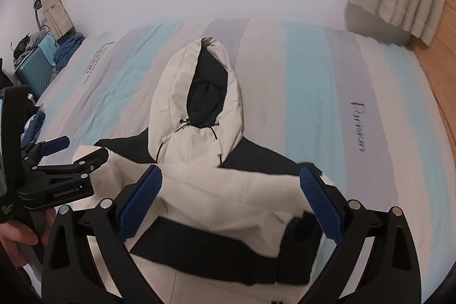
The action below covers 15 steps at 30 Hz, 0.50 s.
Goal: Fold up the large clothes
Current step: 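Move both open tools toward the cream hood of the jacket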
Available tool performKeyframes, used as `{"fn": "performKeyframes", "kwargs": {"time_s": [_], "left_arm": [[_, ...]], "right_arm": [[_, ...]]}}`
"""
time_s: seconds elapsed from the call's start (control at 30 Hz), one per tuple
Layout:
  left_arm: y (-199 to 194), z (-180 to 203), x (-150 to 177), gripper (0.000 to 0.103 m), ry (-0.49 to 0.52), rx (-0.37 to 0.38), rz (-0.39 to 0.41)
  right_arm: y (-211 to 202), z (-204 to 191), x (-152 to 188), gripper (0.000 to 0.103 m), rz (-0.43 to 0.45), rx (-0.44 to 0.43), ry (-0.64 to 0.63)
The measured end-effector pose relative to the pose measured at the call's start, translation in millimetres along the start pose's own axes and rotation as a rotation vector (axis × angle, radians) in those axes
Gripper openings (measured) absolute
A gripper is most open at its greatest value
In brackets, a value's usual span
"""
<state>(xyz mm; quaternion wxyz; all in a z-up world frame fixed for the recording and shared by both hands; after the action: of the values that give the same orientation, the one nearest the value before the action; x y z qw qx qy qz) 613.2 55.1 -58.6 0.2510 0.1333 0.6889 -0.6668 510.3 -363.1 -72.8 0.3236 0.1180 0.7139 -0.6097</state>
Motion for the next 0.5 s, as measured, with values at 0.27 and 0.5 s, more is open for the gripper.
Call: {"fn": "performKeyframes", "kwargs": {"time_s": [0.27, 0.5], "left_arm": [[54.6, 5.7, -31.2, 0.097, 0.009, 0.022, -0.022], [105.1, 4.6, -51.3, 0.097, 0.017, 0.046, -0.062]], "right_arm": [[64.9, 4.0, -23.7, 0.093, -0.018, -0.014, -0.020], [114.9, 8.7, -41.6, 0.093, -0.009, -0.028, -0.014]]}}
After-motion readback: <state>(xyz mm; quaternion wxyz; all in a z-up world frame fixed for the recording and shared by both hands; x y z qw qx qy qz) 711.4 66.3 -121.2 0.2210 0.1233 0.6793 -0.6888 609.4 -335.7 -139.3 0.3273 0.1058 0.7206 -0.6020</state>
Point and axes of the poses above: each gripper's, at about its wrist camera, not at the fingertips, and y roughly the way its jaws point, z to its right, x to its underside, the point moved 7 cm from there along y, roughly the way its jaws point, and after that the axes turned 3 degrees about -y, right-handed, at the moved point
